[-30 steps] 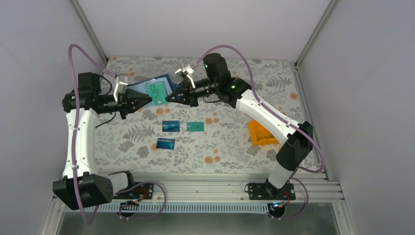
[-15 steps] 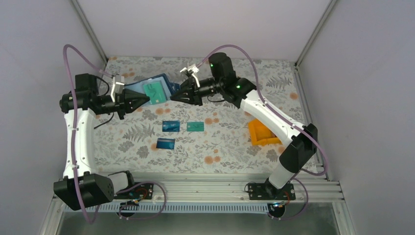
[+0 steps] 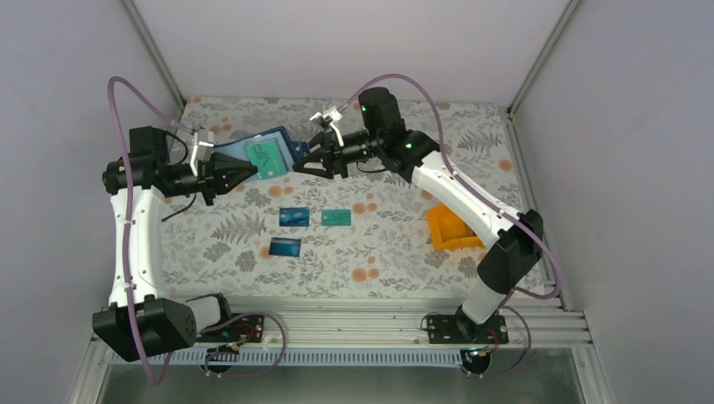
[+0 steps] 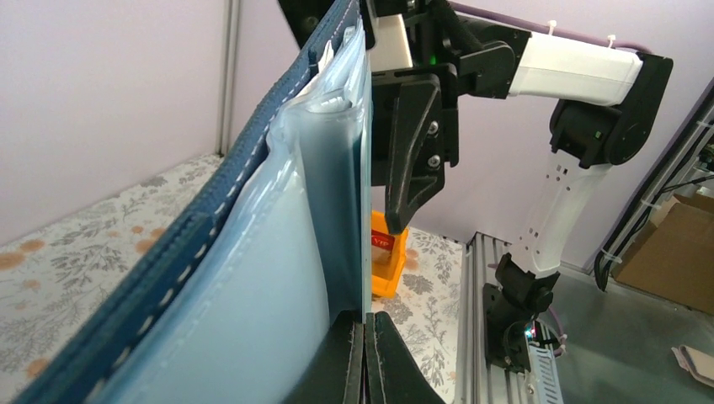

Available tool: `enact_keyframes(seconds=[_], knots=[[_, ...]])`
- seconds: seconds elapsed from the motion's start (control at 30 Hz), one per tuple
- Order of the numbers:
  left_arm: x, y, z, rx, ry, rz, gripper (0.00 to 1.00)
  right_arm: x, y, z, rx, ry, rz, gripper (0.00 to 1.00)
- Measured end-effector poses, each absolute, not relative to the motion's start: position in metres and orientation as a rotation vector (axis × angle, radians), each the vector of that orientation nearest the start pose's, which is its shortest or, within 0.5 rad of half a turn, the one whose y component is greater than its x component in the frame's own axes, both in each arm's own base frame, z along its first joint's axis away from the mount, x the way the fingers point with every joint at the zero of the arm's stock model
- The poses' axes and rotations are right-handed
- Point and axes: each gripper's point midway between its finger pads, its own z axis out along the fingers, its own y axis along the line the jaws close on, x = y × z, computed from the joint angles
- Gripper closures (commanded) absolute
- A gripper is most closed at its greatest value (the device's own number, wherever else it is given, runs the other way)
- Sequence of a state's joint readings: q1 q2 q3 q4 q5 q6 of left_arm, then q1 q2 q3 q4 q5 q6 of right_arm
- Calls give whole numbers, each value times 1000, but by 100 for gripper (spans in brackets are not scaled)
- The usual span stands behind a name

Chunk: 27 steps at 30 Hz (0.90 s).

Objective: Take the credit cards out of the card holder

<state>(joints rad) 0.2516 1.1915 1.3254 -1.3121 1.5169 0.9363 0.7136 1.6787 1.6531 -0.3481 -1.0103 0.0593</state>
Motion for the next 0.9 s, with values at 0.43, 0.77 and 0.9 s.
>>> enact_keyframes(seconds=[0.43, 0.77, 0.9], knots=[[226, -119, 374, 884, 1518, -1162, 98, 241, 419, 358, -1335, 1585, 1490, 96], [226, -119, 375, 879, 1514, -1171, 98, 235, 401, 365, -1316, 1578, 1456, 96], [226, -118, 375, 879, 1513, -1165, 98, 241, 388, 365, -1289, 1596, 1436, 96]])
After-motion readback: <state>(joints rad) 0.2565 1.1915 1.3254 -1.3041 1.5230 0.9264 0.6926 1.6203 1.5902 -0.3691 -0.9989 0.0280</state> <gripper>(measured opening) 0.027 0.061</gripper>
